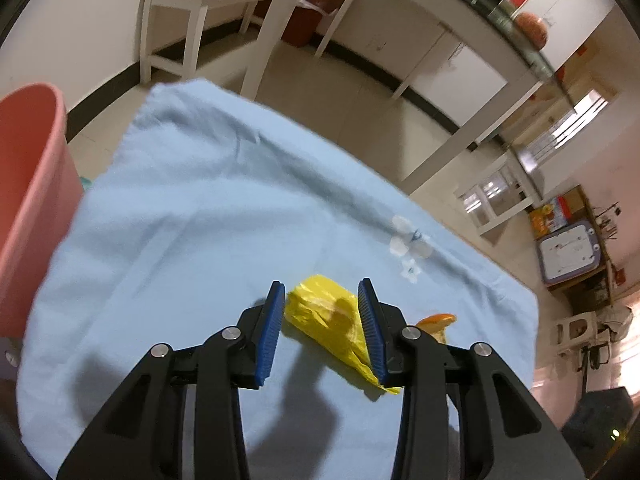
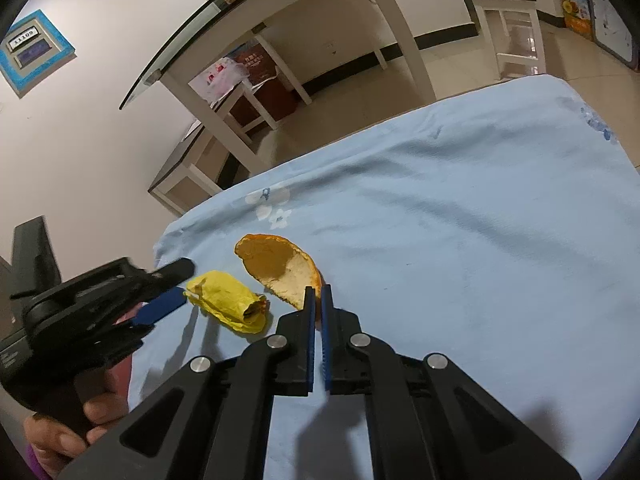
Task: Collect trash
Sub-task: 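Grasp the yellow wrapper with the left tool while the right tool grasps the orange peel, then carry the yellow wrapper and orange peel to the pink bucket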
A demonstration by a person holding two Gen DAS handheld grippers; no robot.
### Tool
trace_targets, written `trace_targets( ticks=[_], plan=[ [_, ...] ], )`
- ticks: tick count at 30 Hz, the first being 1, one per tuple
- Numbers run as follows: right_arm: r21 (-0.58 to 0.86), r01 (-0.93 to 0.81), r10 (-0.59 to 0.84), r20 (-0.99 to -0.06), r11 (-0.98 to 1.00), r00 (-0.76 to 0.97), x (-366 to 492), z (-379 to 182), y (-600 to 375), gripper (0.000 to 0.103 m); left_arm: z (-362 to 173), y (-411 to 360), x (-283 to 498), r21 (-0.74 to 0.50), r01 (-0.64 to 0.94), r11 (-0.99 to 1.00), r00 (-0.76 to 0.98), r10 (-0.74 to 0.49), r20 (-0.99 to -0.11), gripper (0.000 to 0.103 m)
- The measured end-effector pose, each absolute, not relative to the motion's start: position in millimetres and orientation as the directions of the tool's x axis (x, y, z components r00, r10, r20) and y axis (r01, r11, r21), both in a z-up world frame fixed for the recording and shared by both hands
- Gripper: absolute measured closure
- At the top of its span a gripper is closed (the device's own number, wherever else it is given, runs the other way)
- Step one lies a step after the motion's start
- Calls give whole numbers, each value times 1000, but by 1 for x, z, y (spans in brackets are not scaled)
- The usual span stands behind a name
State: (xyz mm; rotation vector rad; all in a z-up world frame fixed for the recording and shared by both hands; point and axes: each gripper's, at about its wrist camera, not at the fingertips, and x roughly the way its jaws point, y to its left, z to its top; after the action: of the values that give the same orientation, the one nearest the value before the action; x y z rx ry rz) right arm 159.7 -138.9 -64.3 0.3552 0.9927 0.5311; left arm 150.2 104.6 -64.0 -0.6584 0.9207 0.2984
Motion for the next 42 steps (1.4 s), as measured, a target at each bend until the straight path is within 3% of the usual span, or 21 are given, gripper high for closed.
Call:
trace_targets(
  ticks=[7,9,10,14,29,31,34,35,36,42],
  plan=[
    [483,-270,551,-682,833,482,159,-57,-144,103,-71,92,149,-388,-485,783,576,-48,-816,65],
    [492,-259,553,-684,831,476,161,-58,-147,103,-71,91,142,-399,-474,785,583,-60,-810,77],
    [498,-255,556,-684,829,472,162,-59,-148,103,-71,90,141,-403,-470,785,582,-68,-810,89],
    [508,-251,562,-682,824,468,163,-60,-149,103,-64,91,124,-452,-449,771,606,-108,-788,97],
    [623,-201,632,-616,756,470,171,-59,-174,102,-23,105,43,-409,-410,815,668,-37,-743,99],
    [649,-196,654,-602,735,459,172,-60,-177,99,-20,107,34,-409,-413,814,674,-28,-738,99],
    [661,-219,677,-591,718,439,171,-59,-173,82,-17,110,28,-421,-416,806,684,-27,-729,99],
    [657,-233,681,-588,717,437,170,-58,-170,65,-16,111,26,-422,-416,806,686,-26,-727,99],
    [652,-245,681,-585,718,440,168,-57,-167,58,-16,112,24,-424,-414,806,689,-27,-724,99],
    [543,-323,630,-625,775,461,163,-52,-145,58,-17,110,19,-436,-404,804,691,-44,-721,99]
  ],
)
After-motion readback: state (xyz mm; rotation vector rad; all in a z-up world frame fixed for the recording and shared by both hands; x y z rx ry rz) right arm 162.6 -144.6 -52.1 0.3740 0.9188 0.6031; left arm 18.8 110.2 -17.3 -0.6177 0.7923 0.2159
